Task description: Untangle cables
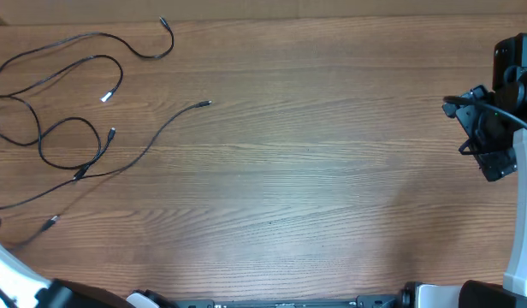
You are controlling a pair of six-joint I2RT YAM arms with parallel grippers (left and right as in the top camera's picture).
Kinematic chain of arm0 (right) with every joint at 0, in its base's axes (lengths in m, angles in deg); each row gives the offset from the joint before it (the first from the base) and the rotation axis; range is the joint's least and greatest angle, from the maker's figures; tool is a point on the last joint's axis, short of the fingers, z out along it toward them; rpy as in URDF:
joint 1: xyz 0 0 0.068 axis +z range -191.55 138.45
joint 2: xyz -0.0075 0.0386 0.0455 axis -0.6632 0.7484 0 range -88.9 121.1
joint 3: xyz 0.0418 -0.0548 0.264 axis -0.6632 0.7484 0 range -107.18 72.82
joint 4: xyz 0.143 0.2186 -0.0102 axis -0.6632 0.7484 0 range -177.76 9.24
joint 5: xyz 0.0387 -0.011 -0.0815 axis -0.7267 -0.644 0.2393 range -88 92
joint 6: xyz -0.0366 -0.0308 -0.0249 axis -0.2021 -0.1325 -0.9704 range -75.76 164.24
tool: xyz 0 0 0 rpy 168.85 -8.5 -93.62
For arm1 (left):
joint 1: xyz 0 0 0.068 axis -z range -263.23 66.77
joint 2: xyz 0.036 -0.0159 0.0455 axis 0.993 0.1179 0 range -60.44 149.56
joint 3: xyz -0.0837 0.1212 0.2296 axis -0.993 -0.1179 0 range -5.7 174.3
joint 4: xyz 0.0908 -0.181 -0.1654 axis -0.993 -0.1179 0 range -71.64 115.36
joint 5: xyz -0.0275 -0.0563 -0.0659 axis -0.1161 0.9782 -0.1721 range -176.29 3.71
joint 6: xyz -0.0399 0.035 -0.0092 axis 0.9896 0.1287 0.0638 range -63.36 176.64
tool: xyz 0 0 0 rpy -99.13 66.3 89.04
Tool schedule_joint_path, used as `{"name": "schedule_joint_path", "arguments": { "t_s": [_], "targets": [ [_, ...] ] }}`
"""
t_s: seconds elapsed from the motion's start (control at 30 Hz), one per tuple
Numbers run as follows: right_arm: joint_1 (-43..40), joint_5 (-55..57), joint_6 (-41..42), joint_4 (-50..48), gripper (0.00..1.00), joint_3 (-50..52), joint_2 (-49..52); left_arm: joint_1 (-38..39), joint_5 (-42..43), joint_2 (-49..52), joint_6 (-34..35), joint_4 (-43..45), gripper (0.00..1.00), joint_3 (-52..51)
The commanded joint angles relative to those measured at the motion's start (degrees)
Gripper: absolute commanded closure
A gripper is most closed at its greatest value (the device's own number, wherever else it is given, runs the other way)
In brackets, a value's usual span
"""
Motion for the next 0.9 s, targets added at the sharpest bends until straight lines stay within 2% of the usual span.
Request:
{"name": "schedule_joint_path", "arguments": {
  "t_s": [0.0,0.13,0.17,0.27,0.43,0.53,0.6,0.73,0.8,0.87],
  "targets": [
    [-0.24,0.81,-0.07,-0.11,0.0,0.24,-0.09,-0.2,-2.6,3.52,-27.45,4.46,0.96,0.44],
    [-0.24,0.81,-0.07,-0.11,0.0,0.24,-0.09,-0.09,1.07,6.32,-36.2,6.1,0.96,0.44],
    [-0.24,0.79,-0.07,-0.11,0.0,0.24,-0.09,0.04,6.08,6.43,-42.01,8.04,0.96,0.46],
    [-0.24,0.81,-0.07,-0.11,0.0,0.24,-0.09,0.04,18.78,5.86,-49.03,11.52,0.96,0.98],
    [-0.24,0.81,-0.07,-0.11,0.0,0.24,-0.09,0.04,34.84,5.62,-49.27,15.19,0.96,3.54],
    [-0.24,0.81,-0.07,-0.13,0.0,0.24,-0.09,0.04,41.03,5.62,-49.27,16.37,0.96,4.76],
    [-0.24,0.81,-0.07,-0.11,0.0,0.24,-0.09,-0.13,41.0,5.62,-47.67,16.39,0.96,5.03],
    [-0.24,0.81,-0.07,-0.11,0.0,0.24,-0.09,-2.36,28.24,5.68,-42.6,11.41,0.96,5.01],
    [-0.24,0.81,-0.07,-0.11,0.0,0.24,-0.09,-3.58,23.71,5.75,-42.6,9.31,0.96,4.48],
    [-0.24,0.81,-0.07,-0.11,0.0,0.24,-0.09,-5.01,22.62,5.95,-42.18,8.7,0.96,3.1]
  ]
}}
